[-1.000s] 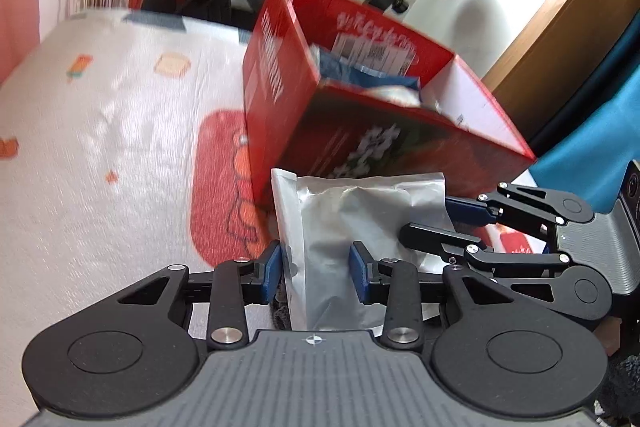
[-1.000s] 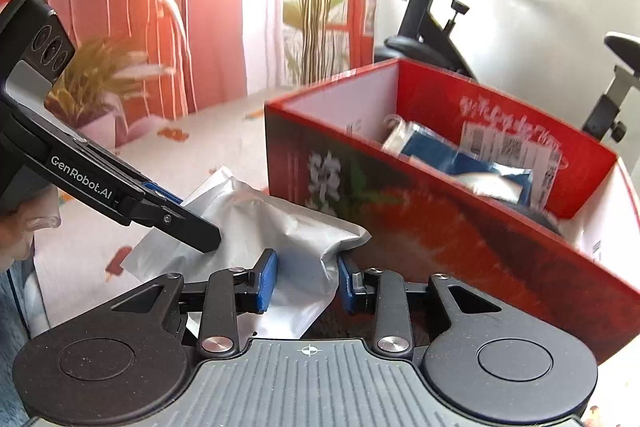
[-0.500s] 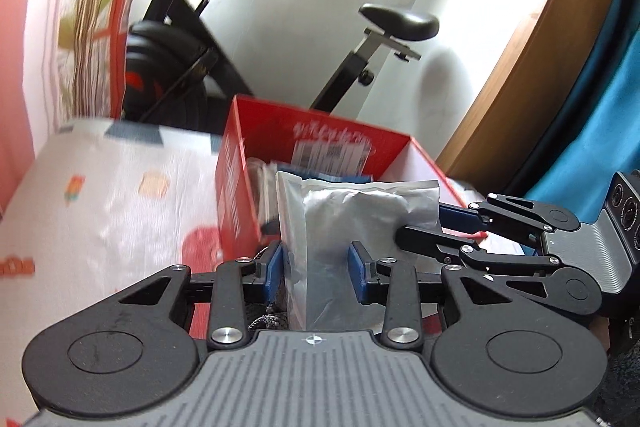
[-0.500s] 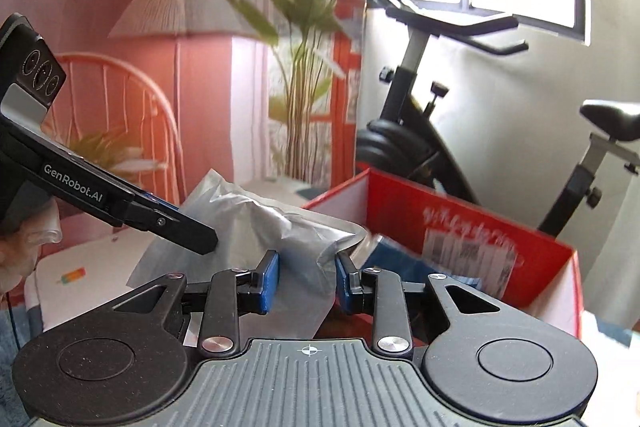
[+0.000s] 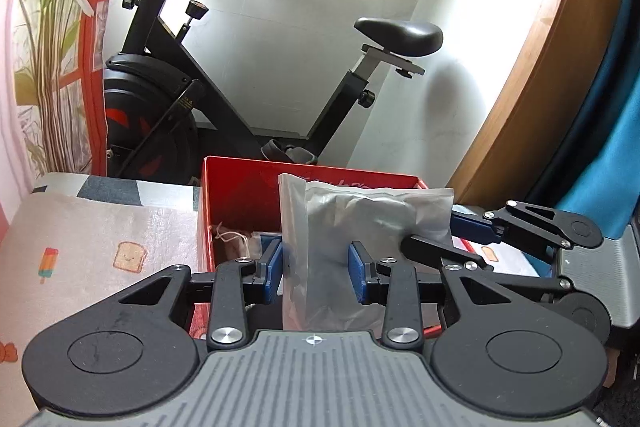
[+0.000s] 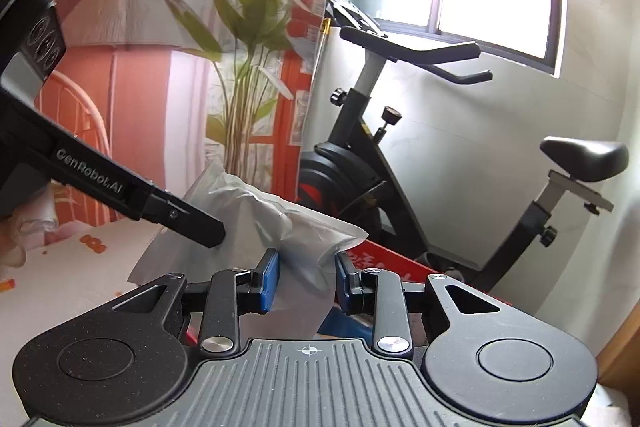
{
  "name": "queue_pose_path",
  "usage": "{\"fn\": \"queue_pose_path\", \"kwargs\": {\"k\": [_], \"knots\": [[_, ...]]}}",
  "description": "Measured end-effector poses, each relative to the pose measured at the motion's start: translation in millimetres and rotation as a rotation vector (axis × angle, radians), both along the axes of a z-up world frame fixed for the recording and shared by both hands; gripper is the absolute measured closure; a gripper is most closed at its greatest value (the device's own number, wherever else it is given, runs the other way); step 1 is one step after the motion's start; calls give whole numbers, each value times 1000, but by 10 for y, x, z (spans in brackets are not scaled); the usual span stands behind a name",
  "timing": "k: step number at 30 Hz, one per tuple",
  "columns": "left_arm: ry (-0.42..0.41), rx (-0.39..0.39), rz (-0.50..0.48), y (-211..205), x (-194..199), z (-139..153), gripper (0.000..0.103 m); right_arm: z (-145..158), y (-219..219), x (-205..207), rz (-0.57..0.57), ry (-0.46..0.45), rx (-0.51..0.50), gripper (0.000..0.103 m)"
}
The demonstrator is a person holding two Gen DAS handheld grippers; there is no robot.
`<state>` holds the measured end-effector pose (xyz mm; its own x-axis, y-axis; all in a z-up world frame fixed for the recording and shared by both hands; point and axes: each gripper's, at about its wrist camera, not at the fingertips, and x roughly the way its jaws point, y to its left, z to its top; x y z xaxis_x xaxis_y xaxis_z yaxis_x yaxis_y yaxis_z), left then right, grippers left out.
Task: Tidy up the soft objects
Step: 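Lower the white pouch into the box and open the left tool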
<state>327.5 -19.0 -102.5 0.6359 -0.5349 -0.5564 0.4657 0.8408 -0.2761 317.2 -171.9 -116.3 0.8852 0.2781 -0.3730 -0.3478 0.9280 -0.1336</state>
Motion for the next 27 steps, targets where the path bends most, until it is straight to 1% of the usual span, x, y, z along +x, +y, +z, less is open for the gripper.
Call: {"fn": "queue_pose_path", "kwargs": {"k": [3, 6, 10, 13, 15, 18, 21, 24, 27], "knots": [[-4, 25, 6, -72, 92, -54, 66, -94, -1, 102, -10, -2, -38, 76], [25, 50, 16, -157, 200, -157, 67, -234, -13, 242, -34, 28, -61, 76], [45, 127, 5, -328, 293, -301, 67, -428, -49, 387, -61, 101, -60, 76], [72, 166, 1, -409, 350, -414, 67, -555, -80, 496, -76, 185, -40, 76], [85, 182, 1, -434, 384, -474, 67, -628, -100, 561, -88, 243, -19, 76], [94, 200, -6, -459, 397, -528, 67, -720, -165, 660, -122, 341, 64, 76], [92, 222, -12, -479, 396, -559, 67, -784, -215, 743, -149, 415, 120, 76], [86, 242, -10, -491, 394, -578, 67, -851, -233, 808, -174, 480, 165, 76], [93, 236, 4, -461, 403, -569, 67, -876, -254, 857, -187, 524, 202, 75]]}}
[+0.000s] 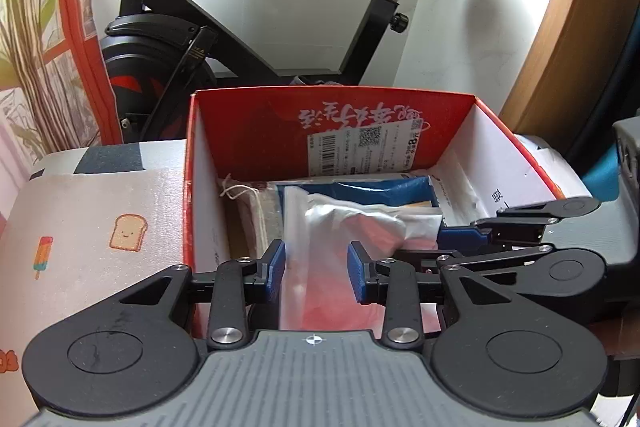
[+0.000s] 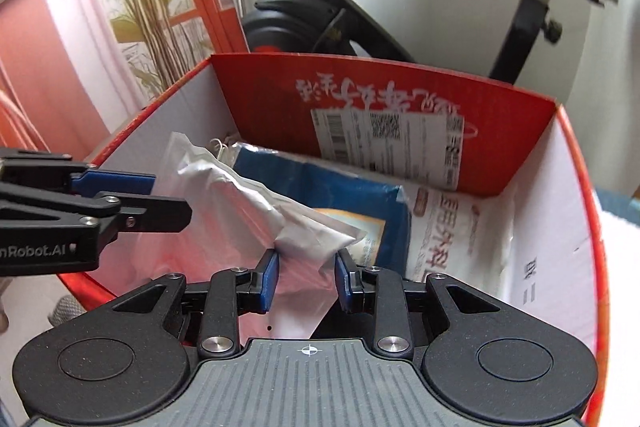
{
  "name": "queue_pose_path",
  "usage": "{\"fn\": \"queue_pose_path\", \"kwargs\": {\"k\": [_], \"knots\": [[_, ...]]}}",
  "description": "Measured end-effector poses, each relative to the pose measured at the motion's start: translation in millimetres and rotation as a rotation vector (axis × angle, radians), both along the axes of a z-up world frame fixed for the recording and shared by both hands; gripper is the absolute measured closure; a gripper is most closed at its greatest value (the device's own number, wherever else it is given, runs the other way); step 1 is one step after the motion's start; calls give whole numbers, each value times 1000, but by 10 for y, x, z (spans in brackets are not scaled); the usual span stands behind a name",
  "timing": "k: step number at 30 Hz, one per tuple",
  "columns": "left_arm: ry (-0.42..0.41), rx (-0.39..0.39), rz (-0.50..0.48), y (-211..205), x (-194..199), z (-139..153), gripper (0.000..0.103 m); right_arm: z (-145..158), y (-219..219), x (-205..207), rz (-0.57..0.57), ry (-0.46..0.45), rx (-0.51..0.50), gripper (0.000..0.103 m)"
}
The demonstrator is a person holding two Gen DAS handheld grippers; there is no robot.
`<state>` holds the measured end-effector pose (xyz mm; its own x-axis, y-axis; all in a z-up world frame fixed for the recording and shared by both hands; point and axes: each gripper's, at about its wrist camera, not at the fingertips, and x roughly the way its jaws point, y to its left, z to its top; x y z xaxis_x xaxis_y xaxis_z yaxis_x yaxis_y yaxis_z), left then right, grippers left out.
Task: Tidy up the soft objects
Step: 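Lower the white pouch into the box and open the left tool, then raise the open left tool out of the red box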
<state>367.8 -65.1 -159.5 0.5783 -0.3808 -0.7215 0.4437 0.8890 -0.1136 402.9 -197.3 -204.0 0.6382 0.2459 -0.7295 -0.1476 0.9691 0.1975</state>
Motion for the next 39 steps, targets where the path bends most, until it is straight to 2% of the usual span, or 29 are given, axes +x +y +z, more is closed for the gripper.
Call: {"fn": "queue_pose_path", "kwargs": {"k": [2, 6, 10, 13, 17, 19, 21, 22, 23, 26, 27, 32, 37, 39], "knots": [[-6, -10, 3, 26, -4, 18, 67, -7, -16, 45, -20, 25, 19, 77], [-27, 0, 3, 21, -29, 52, 67, -22, 4, 130, -23, 98, -4, 78], [-28, 6, 6, 26, -47, 44, 67, -53, 13, 140, -33, 132, -15, 78], [-32, 13, 10, 46, -76, 51, 67, -66, 27, 110, -41, 127, -25, 77], [-48, 16, 10, 99, -145, 104, 66, -78, -112, 39, -72, 100, 63, 73], [-62, 26, 8, 109, -181, 134, 66, -39, -130, -21, -74, 70, 63, 71], [-73, 34, 8, 116, -219, 160, 66, 13, -127, -85, -71, 40, 58, 60], [-78, 41, 9, 118, -238, 173, 65, 46, -142, -120, -69, 19, 72, 48], [-83, 52, 12, 117, -260, 184, 65, 78, -165, -156, -69, -9, 95, 40], [-101, 65, 14, 122, -332, 224, 62, 167, -203, -258, -93, -59, 115, 31], [-104, 64, 13, 128, -353, 237, 58, 194, -213, -284, -99, -70, 118, 29], [-133, 52, 18, 188, -489, 329, 37, 337, -278, -485, -118, -153, 139, 2], [-156, 32, 30, 253, -632, 400, 4, 458, -314, -713, -122, -209, 143, 1], [-170, 22, 41, 292, -704, 426, 2, 506, -318, -818, -120, -242, 127, 0]]}}
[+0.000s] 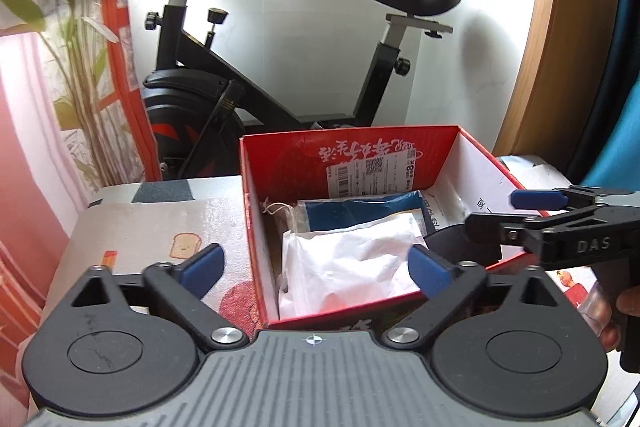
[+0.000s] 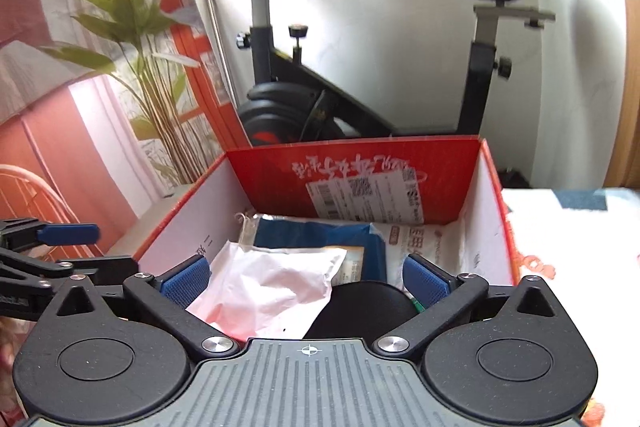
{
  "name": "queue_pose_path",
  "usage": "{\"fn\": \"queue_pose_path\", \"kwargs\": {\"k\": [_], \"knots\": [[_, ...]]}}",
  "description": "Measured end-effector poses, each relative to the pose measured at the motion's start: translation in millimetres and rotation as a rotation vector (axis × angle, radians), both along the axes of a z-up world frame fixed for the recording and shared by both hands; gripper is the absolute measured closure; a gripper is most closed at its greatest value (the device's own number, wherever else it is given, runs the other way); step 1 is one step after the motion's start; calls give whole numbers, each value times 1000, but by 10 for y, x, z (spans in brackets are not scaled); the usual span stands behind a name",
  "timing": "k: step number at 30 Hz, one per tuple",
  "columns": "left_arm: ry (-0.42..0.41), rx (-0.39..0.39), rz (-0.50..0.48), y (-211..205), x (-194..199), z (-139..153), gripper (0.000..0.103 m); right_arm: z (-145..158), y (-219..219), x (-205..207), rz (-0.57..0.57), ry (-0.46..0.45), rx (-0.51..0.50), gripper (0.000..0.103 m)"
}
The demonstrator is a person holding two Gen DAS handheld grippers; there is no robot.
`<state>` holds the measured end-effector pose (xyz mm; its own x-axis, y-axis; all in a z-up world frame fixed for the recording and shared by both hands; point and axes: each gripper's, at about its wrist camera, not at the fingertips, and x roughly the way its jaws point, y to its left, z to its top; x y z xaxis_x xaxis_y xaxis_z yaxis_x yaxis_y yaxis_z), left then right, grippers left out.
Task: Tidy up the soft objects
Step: 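Raise the open left tool out of the red box, then reach the open left tool down toward the black glove beside the box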
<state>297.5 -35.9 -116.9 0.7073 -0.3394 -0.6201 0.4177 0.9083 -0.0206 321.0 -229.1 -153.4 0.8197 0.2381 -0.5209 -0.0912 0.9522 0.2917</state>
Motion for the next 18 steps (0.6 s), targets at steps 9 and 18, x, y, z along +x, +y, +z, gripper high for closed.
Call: {"fn": "queue_pose_path", "kwargs": {"k": [9, 18], "knots": [[-48, -17, 80, 217, -396, -12, 0, 104, 28, -545, -6, -123, -88, 0], [-7, -63, 113, 345, -805, -279, 0, -144, 136, -991, -7, -135, -126, 0]]}}
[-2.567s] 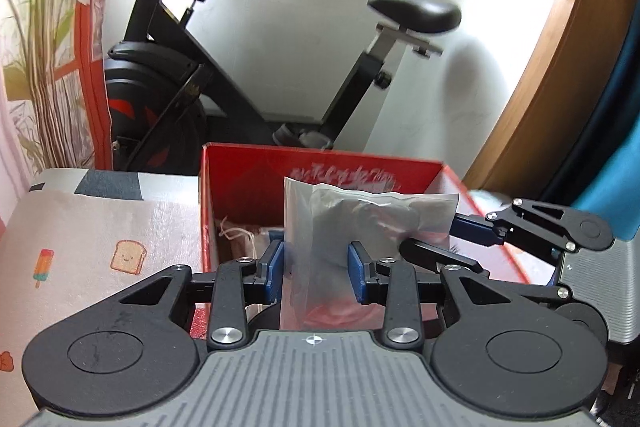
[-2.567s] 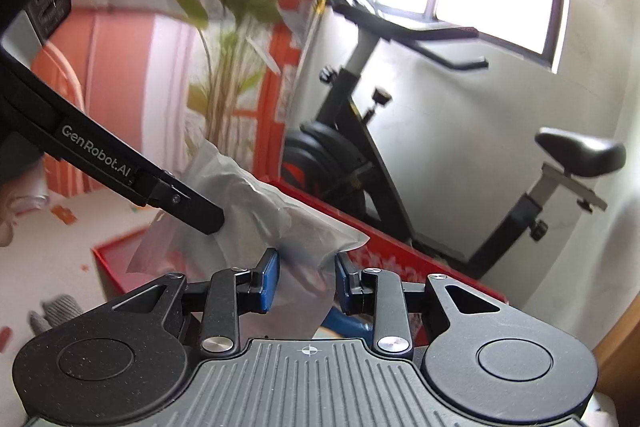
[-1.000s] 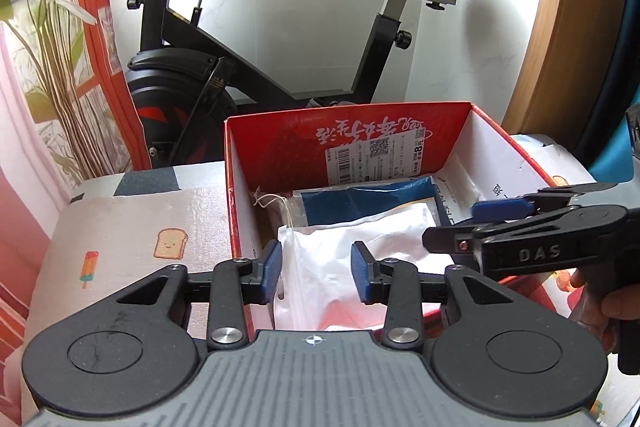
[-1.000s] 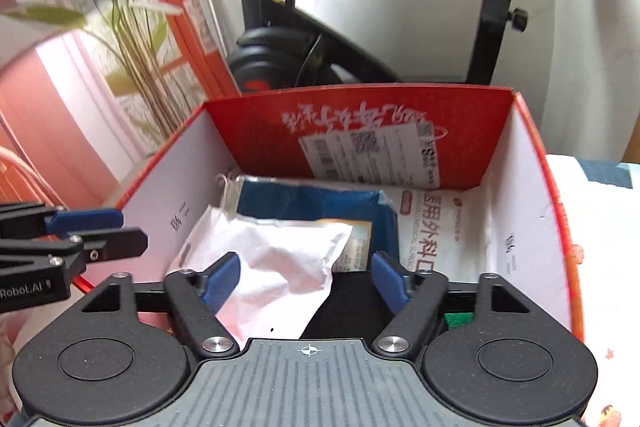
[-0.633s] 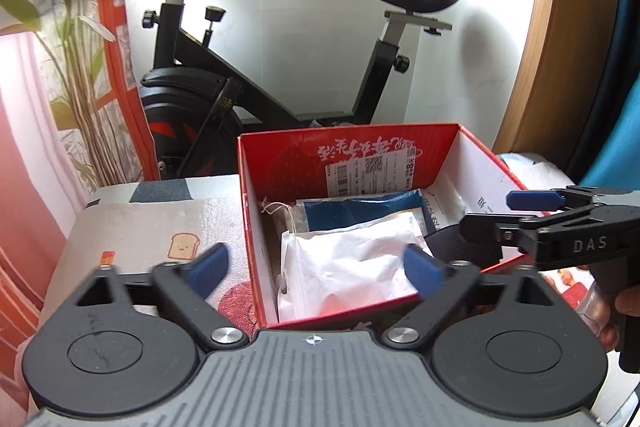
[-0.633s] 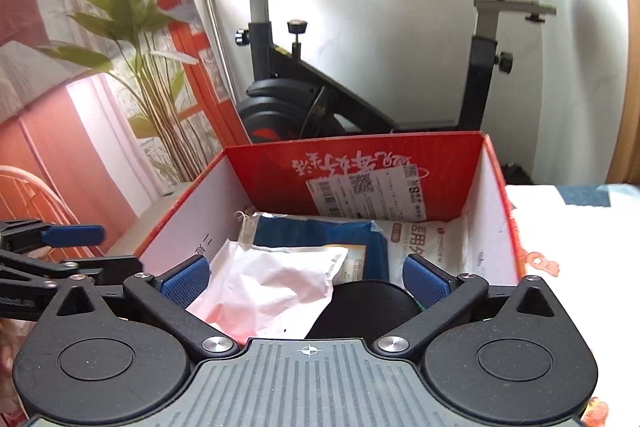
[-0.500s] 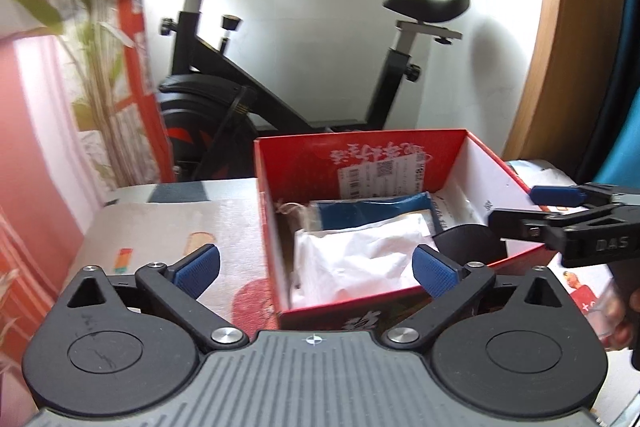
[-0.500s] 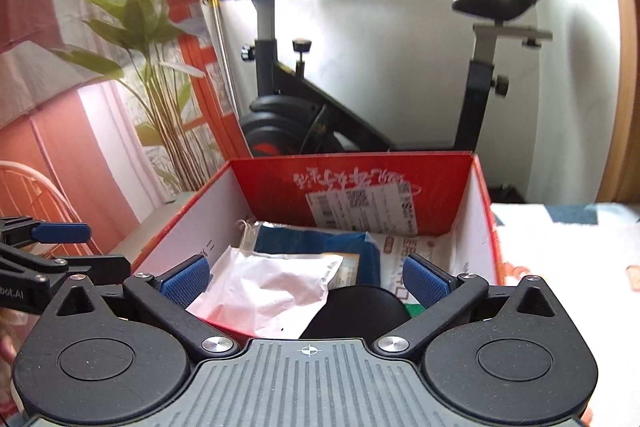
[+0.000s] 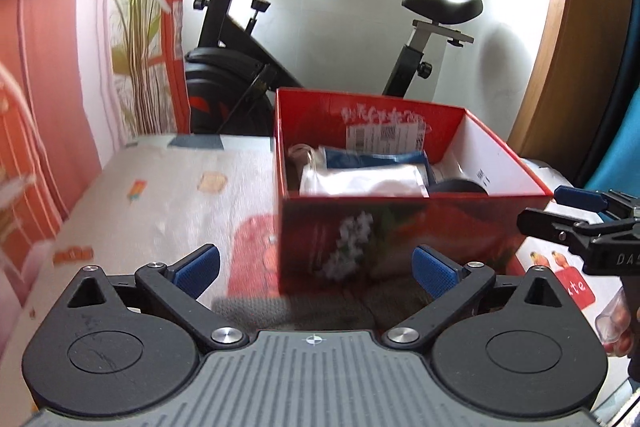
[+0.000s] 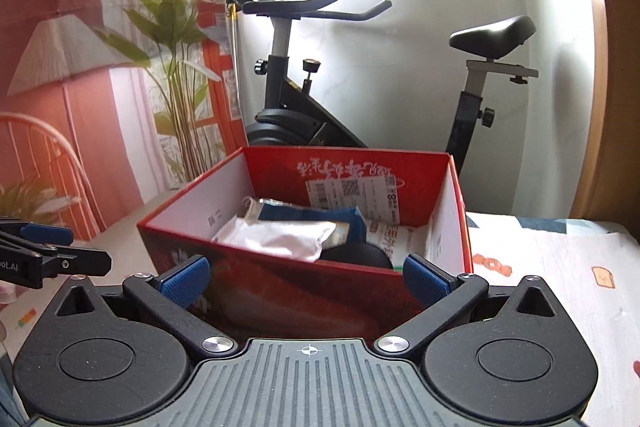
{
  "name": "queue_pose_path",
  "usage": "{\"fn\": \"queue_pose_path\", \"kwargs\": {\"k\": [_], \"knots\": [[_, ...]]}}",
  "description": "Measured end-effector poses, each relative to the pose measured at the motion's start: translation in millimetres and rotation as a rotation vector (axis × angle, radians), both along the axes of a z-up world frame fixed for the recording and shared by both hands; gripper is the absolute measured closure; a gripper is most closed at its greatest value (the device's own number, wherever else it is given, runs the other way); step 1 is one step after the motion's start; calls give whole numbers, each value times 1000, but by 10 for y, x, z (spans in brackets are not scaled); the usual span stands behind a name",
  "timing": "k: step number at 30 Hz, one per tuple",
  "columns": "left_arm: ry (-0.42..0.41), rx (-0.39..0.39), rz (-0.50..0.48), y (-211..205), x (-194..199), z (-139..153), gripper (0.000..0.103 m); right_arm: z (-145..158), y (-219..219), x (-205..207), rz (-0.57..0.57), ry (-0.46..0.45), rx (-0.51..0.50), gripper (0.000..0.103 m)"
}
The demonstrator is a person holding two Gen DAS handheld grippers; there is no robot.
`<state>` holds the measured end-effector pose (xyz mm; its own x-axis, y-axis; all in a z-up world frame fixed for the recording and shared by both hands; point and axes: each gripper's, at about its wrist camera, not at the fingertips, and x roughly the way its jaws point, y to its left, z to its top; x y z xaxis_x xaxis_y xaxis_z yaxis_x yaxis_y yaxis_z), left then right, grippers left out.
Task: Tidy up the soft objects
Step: 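Reach the open left tool down toward the black glove beside the box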
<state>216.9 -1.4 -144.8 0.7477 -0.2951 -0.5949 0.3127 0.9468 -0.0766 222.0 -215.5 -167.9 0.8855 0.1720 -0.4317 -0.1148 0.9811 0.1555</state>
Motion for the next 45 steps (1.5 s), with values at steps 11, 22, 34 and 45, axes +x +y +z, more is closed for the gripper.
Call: {"fn": "queue_pose_path", "kwargs": {"k": [11, 22, 34, 45], "knots": [[88, 11, -6, -67, -273, -463, 0, -650, 174, -307, 14, 129, -17, 0], [237, -37, 6, -33, -273, -887, 0, -992, 266, -284, 27, 178, -18, 1], [291, -48, 34, -3, -180, -1013, 0, -1155, 362, -224, 65, 194, -68, 2], [286, -6, 27, -68, -152, -1097, 1, -1187, 342, -152, 72, 241, -47, 1]]}}
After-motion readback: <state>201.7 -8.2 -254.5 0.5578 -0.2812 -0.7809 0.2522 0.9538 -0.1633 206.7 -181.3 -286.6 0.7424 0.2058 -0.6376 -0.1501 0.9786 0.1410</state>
